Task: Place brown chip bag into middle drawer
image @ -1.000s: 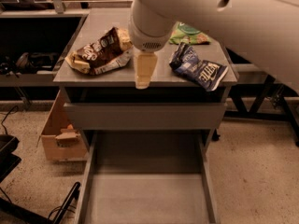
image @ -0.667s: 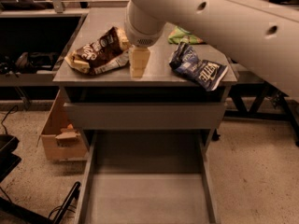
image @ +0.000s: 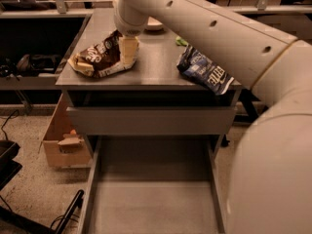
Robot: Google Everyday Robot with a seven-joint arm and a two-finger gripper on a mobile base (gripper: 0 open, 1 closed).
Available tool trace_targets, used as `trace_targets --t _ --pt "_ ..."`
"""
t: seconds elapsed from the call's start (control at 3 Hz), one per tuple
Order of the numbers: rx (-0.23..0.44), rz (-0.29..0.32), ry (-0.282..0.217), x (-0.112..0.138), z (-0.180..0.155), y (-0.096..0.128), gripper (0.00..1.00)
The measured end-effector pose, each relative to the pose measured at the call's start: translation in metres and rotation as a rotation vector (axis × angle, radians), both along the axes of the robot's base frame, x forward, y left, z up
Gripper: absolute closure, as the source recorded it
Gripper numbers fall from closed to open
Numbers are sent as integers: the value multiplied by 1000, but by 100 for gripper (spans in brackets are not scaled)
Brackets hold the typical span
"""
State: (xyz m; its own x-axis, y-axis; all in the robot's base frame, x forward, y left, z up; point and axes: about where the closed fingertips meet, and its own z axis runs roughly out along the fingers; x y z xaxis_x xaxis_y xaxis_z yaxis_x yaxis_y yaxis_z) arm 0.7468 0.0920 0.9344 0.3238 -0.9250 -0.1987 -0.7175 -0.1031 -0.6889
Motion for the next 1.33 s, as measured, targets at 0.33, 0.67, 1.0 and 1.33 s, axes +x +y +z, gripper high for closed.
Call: trace_targets --t 0.33,0.67,1.0,1.33 --pt "-65 3 14 24 -22 21 0" --pt "-157 -10 53 33 -60 35 26" --pt "-174 -13 61 33 -64 38 49" --pt "-174 -13 61 33 -64 38 72"
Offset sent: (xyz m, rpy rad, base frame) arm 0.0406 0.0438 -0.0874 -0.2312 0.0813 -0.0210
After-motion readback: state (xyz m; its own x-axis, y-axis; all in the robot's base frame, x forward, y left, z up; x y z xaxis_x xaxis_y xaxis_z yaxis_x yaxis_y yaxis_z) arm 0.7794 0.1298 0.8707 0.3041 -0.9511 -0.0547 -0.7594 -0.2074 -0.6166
